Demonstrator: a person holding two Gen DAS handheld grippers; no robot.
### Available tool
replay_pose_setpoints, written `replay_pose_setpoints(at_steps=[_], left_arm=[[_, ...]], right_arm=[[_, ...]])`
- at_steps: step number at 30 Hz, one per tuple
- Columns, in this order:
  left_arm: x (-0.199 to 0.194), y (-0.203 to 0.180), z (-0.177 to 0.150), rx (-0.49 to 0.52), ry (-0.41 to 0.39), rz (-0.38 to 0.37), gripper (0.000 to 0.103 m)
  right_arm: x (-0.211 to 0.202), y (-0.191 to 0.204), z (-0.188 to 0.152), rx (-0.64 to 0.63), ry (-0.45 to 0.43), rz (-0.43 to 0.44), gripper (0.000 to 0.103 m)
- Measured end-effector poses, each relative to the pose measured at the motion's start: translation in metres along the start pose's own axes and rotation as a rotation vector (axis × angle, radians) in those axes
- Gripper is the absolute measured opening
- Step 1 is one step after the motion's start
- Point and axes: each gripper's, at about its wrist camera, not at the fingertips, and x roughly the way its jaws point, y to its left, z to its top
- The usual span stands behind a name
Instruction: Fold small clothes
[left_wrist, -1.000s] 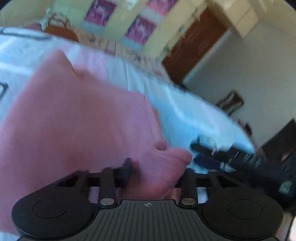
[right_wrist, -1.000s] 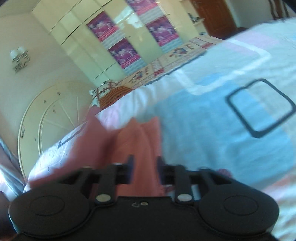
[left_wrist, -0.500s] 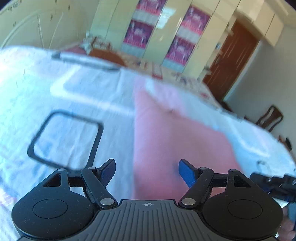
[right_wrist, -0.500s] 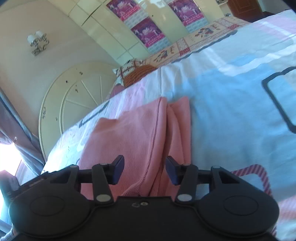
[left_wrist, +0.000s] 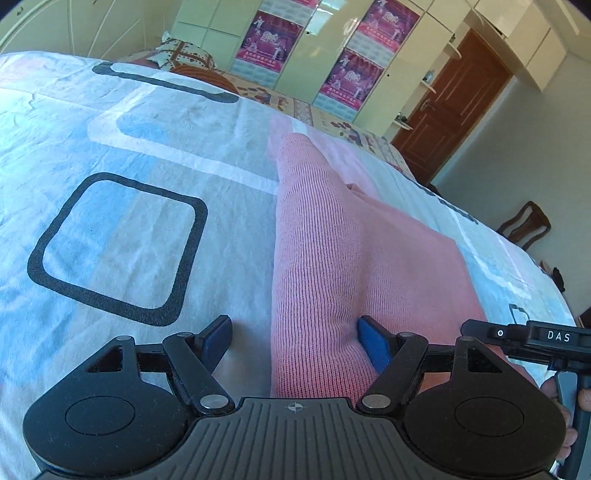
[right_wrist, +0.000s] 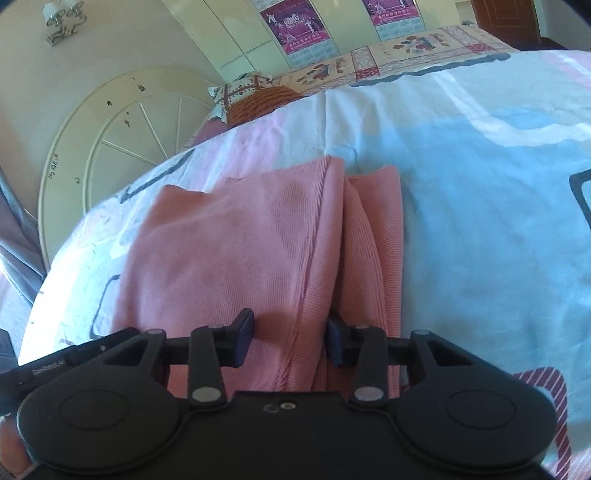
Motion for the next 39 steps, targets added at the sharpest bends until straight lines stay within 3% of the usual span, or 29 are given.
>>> replay_pose_setpoints(at_steps=[5,6,8,11,14,18,22,25,28,31,33,34,35,37,39], left_arm=[[0.006,0.0,0.002,0.021,-0.004,-0.007,0.075],[0.006,0.0,0.005,0.022,-0.003,-0.01,0.075],[0.001,0.002,0.009,0.022,-0.039,-0.029,0.074],[-0.002,0.012,0.016,-0.023,-0.071,-0.044,0.075],[0.006,0.012,0.022,-0.031,-0.043,-0.066,0.074],[0.021,-0.019,0.024,0.078,0.023,-0.071,0.074],[0.035,-0.038,0.019,0.124,0.055,-0.04,0.074],[0.035,-0.037,0.018,0.144,0.053,-0.04,0.075],[0.028,-0.036,0.028,0.154,0.062,-0.037,0.074],[0.002,-0.035,0.052,0.165,-0.064,-0.068,0.074],[0.005,-0.038,0.069,0.195,-0.081,-0.078,0.073],[0.011,-0.043,0.078,0.223,-0.082,-0.095,0.057],[0.017,-0.05,0.084,0.249,-0.079,-0.118,0.049],[0.033,-0.063,0.092,0.298,-0.07,-0.149,0.05],[0.061,-0.073,0.093,0.369,-0.016,-0.098,0.05]], right_arm=[[-0.001,0.001,-0.006,0.029,0.012,0.01,0.043],[-0.001,0.005,-0.004,0.019,0.016,0.009,0.035],[0.0,0.015,-0.001,-0.035,0.022,0.007,0.01],[-0.005,0.04,-0.001,-0.183,-0.005,-0.048,0.009],[-0.024,0.054,0.0,-0.244,-0.076,-0.071,0.009],[-0.058,0.042,0.002,-0.228,-0.142,-0.099,0.009],[-0.038,0.003,-0.006,-0.134,-0.067,-0.156,0.008],[-0.032,-0.013,-0.016,-0.042,-0.055,-0.108,0.009],[-0.031,-0.016,-0.012,-0.026,-0.054,-0.107,0.016],[-0.052,-0.007,-0.004,-0.076,-0.159,-0.196,0.041],[-0.059,0.001,0.007,-0.137,-0.225,-0.223,0.033],[-0.055,0.007,0.014,-0.173,-0.232,-0.225,0.032],[-0.048,0.013,0.021,-0.211,-0.229,-0.228,0.025],[-0.028,0.024,0.032,-0.263,-0.198,-0.21,0.015],[-0.001,0.03,0.037,-0.317,-0.153,-0.237,0.012]])
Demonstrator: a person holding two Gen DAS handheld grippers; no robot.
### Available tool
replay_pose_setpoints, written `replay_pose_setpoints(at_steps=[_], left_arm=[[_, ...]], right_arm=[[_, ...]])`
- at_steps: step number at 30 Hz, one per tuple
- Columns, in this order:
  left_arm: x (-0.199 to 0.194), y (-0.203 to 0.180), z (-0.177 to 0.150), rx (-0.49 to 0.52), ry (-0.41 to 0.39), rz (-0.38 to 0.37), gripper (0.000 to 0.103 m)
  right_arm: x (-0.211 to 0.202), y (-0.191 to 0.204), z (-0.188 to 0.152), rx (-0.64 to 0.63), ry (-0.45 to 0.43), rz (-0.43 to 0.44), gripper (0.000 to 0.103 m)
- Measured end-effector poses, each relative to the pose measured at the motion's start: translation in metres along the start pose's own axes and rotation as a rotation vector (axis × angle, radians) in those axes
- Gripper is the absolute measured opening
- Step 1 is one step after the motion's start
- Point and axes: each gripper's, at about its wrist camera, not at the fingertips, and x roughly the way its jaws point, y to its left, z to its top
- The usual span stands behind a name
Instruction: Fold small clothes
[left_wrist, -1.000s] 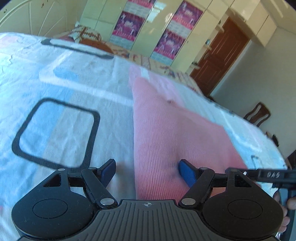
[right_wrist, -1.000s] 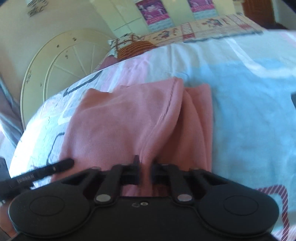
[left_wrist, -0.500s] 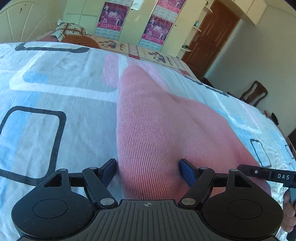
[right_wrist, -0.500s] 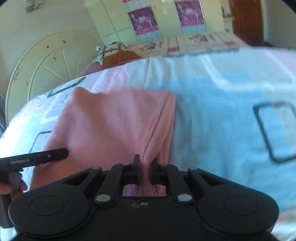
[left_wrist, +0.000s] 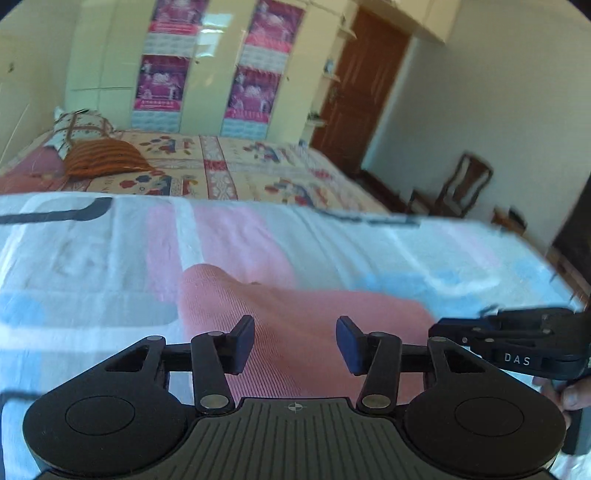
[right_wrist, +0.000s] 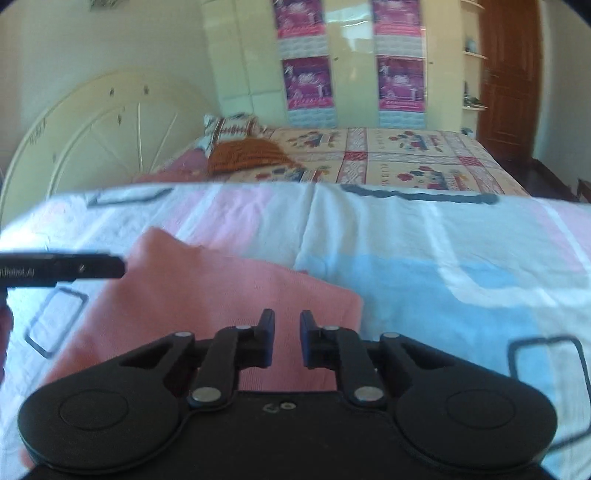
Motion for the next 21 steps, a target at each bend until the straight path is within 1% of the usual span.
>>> replay_pose_setpoints(at_steps=[1,2,3,5,8,10,11,13,14,15,16,17,18,19,20,21], left_arm=[[0.018,0.002,-0.002,0.013,0.072,0.043,0.05],[0.033,0.009,-0.007,-0.008,0.122,0.054,0.055],[0.033,0.011,-0.01,-0.017,0.088,0.04,0.057],[0.032,0.009,-0.006,-0.005,0.094,0.048,0.057],[0.014,-0.001,-0.005,0.019,0.069,0.081,0.057],[-0.009,-0.008,-0.01,0.038,0.028,0.067,0.057],[-0.022,-0.012,-0.017,0.036,0.015,0.056,0.057],[-0.042,-0.016,-0.031,0.05,-0.01,0.036,0.057],[-0.045,-0.02,-0.042,0.063,0.002,0.042,0.057],[-0.042,-0.024,-0.05,0.1,0.026,0.072,0.057],[-0.038,-0.028,-0.057,0.138,0.031,0.099,0.057],[-0.037,-0.033,-0.061,0.172,0.015,0.117,0.059],[-0.036,-0.04,-0.061,0.2,0.015,0.137,0.059],[-0.037,-0.045,-0.058,0.217,0.02,0.153,0.059],[-0.04,-0.048,-0.056,0.228,0.022,0.165,0.059],[-0.049,-0.053,-0.054,0.228,0.017,0.169,0.059]], right_arm=[[0.016,0.0,-0.002,-0.019,0.044,-0.033,0.012],[0.033,-0.002,-0.007,-0.026,0.1,-0.092,0.012],[0.038,-0.009,-0.012,-0.003,0.073,-0.099,0.012],[0.039,-0.014,-0.009,0.044,0.085,-0.103,0.012],[0.04,-0.006,-0.01,-0.005,0.088,-0.13,0.012],[0.03,-0.006,-0.008,0.003,0.086,-0.151,0.022],[0.02,-0.006,-0.007,0.004,0.062,-0.146,0.024],[-0.006,-0.004,-0.011,0.01,0.018,-0.072,0.024],[-0.018,-0.002,-0.016,0.001,0.012,-0.032,0.021],[-0.024,0.003,-0.022,-0.025,0.017,-0.007,0.018],[-0.02,0.007,-0.03,-0.065,0.051,-0.005,0.017],[-0.008,0.008,-0.04,-0.095,0.116,-0.048,0.017],[0.0,0.005,-0.047,-0.097,0.125,-0.071,0.021],[-0.001,0.0,-0.048,-0.064,0.108,-0.065,0.023],[-0.003,-0.002,-0.046,-0.032,0.113,-0.064,0.026],[-0.007,-0.003,-0.042,-0.01,0.114,-0.063,0.023]])
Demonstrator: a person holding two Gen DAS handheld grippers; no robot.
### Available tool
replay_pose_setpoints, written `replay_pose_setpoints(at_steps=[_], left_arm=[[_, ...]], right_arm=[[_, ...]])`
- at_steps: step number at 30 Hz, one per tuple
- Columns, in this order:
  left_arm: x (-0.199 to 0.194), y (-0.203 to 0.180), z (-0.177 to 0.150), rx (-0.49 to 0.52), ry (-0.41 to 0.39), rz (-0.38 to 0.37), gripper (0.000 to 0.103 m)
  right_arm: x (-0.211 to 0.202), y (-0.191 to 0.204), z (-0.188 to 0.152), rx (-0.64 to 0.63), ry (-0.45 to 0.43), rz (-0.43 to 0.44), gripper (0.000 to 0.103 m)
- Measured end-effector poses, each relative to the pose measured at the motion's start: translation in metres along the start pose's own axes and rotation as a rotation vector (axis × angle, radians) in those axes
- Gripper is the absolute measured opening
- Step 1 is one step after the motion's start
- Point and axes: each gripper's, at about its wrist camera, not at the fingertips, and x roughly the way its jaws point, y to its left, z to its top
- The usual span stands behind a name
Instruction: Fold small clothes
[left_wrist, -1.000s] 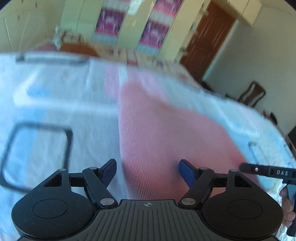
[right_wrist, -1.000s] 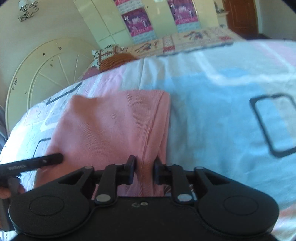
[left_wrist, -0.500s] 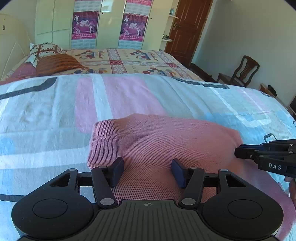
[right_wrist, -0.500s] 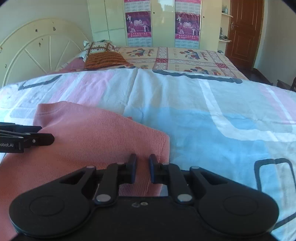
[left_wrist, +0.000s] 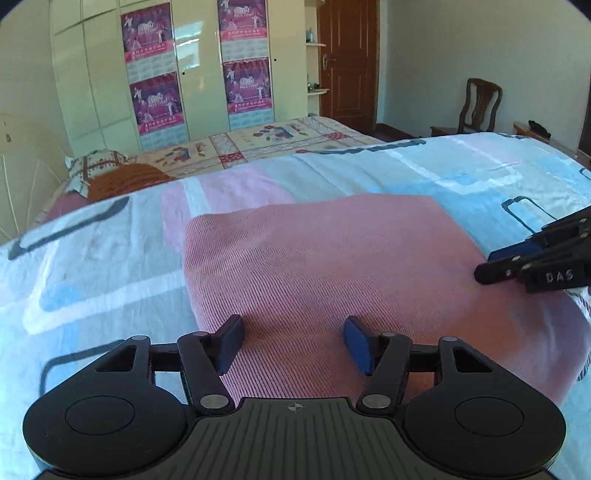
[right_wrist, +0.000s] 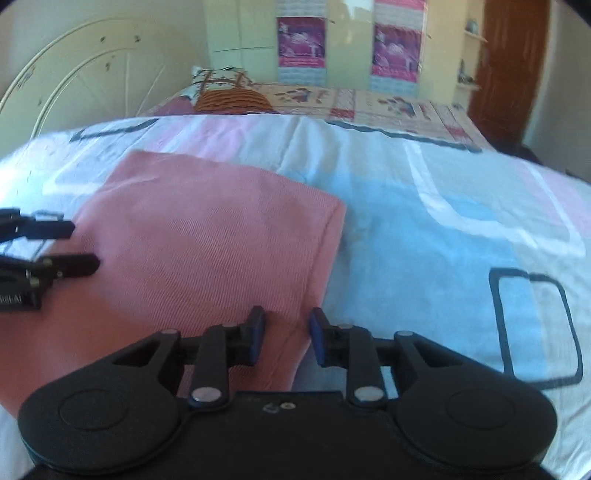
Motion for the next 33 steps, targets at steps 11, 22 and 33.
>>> replay_pose_setpoints(at_steps=[11,22,33], left_arm=[[-0.053,-0.01,-0.065,-0.034,0.045,0.002,0.06],[-0.074,-0.001,-0.096,-0.072,0.081,0.032,0.061],[-0.075,0.0,-0.098,-0.117,0.117,0.076,0.062]], right_arm=[[-0.054,0.023,-0.071,-0.091,0.017,0.045,0.0],[-0.067,0.022,-0.081,-0.068,0.034,0.055,0.0],[-0.063,0.029,-0.084,-0.065,0.057,0.05,0.0]])
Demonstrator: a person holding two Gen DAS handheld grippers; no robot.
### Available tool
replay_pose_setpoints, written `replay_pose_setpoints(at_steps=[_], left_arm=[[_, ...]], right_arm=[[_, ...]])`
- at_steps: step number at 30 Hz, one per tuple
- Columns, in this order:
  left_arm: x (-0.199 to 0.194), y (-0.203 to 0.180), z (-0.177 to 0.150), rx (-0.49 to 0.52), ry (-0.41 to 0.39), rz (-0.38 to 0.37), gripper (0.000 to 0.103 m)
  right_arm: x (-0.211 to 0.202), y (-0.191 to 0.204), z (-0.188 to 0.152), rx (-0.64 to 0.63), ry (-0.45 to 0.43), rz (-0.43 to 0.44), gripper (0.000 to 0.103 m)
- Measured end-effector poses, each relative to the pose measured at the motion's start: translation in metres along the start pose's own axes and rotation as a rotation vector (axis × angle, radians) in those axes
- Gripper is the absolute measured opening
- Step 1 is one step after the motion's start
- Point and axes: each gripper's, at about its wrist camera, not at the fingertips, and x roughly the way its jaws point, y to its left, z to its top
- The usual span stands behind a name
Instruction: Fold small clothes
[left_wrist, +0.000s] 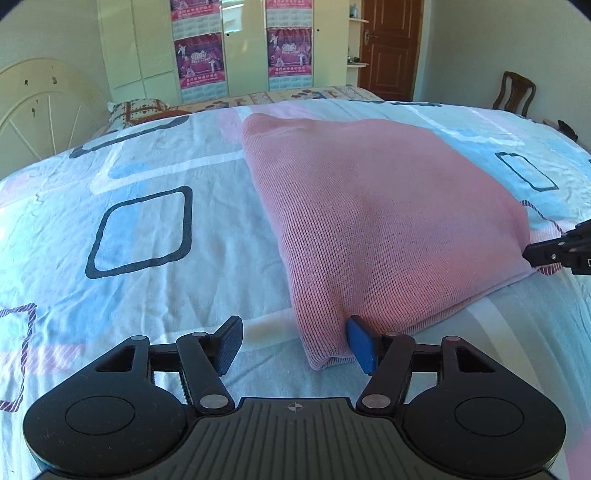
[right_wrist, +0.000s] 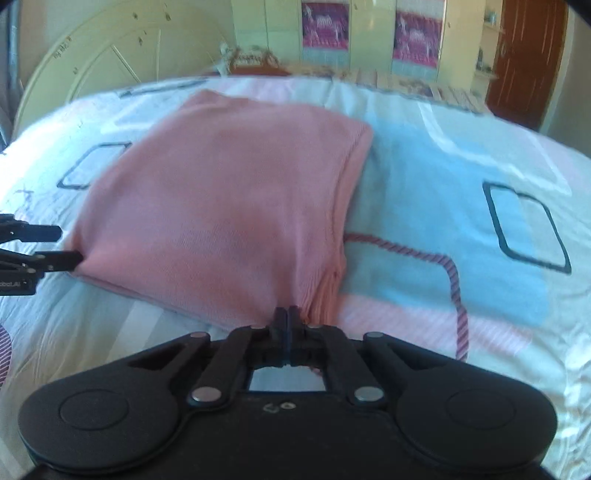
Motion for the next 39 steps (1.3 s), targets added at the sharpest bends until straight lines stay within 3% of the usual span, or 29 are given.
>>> replay_pose_setpoints(at_steps=[5,7,10,11,13,14,15,16,18,22,25,28,32,39], left_arm=[[0.0,-0.002,-0.002,-0.004,-0.003,0.011,0.062],[0.001,-0.002,-0.002,-0.011,0.0,0.013,0.062],[-0.001,-0.004,0.0,0.0,0.006,0.022,0.063],[-0.003,-0.005,0.001,0.008,0.001,0.027,0.072],[-0.007,-0.004,0.001,-0.002,-0.021,0.039,0.088],[-0.013,-0.001,0.002,-0.025,-0.045,0.009,0.089],[-0.017,0.002,0.004,-0.052,-0.062,-0.023,0.089],[-0.02,0.006,0.007,-0.086,-0.081,-0.051,0.089],[-0.02,0.016,0.014,-0.141,-0.104,-0.109,0.089],[0.003,0.04,0.034,-0.297,-0.105,-0.223,0.089],[0.033,0.054,0.045,-0.391,-0.049,-0.275,0.089],[0.055,0.062,0.048,-0.482,-0.016,-0.341,0.088],[0.073,0.059,0.051,-0.49,0.042,-0.374,0.087],[0.092,0.051,0.064,-0.471,0.096,-0.362,0.085]], right_arm=[[-0.02,0.004,0.005,0.0,-0.073,0.01,0.004],[-0.005,0.0,0.0,0.01,-0.001,0.008,0.001],[-0.003,-0.003,0.0,0.006,0.01,0.026,0.001],[-0.006,-0.004,0.002,0.015,0.002,0.035,0.004],[-0.018,-0.011,0.004,0.056,-0.056,0.061,0.026],[-0.025,-0.015,0.005,0.086,-0.095,0.066,0.052],[-0.03,-0.02,0.006,0.113,-0.134,0.055,0.071],[-0.034,-0.028,0.008,0.137,-0.17,0.062,0.069],[-0.032,-0.045,0.013,0.203,-0.173,0.106,0.048],[-0.015,-0.085,0.029,0.373,-0.159,0.205,0.05],[0.004,-0.106,0.041,0.455,-0.131,0.274,0.068],[0.031,-0.125,0.044,0.554,-0.066,0.37,0.067],[0.059,-0.14,0.037,0.666,0.022,0.522,0.065],[0.086,-0.132,0.05,0.659,0.084,0.628,0.063]])
